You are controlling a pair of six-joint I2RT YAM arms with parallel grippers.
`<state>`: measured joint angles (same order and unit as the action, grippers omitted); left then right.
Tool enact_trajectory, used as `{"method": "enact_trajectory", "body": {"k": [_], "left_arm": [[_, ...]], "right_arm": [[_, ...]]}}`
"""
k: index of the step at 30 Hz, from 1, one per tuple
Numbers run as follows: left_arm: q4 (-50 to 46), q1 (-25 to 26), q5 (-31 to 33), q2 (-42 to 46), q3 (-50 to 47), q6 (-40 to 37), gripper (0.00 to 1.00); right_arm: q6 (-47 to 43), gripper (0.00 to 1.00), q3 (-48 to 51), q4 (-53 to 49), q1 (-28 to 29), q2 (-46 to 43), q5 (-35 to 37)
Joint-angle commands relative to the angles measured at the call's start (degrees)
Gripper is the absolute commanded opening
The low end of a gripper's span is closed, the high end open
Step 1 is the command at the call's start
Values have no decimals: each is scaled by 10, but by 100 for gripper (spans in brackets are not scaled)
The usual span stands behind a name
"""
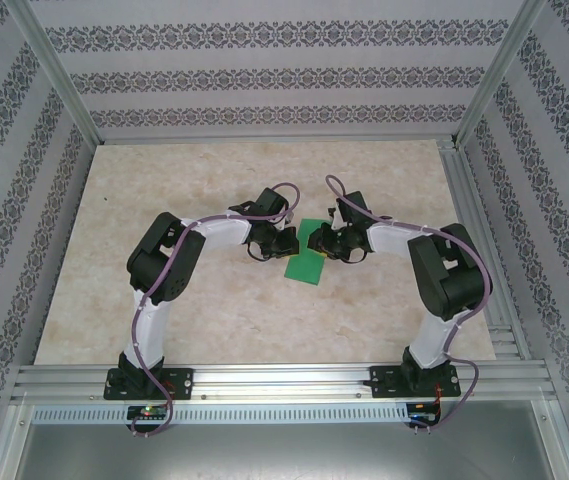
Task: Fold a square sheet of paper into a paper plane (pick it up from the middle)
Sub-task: Fold the square sheet of paper in half at the center of the table.
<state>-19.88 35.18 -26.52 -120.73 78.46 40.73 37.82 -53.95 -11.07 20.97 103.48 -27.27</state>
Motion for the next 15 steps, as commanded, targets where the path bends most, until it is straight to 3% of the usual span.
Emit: {"method": "enact_trajectory", "body": {"k": [1,9,15], "left_arm": [[-47,12,39,-37,-7,-10,8],[-46,13,38,-39,-10,-8,7],[-43,13,38,-39,-14,-6,7]], "right_arm": [[-10,25,10,2,-1,12,20],[-24,23,12,2,-4,3,22],[-10,24,38,23,-1,-67,-32]]}}
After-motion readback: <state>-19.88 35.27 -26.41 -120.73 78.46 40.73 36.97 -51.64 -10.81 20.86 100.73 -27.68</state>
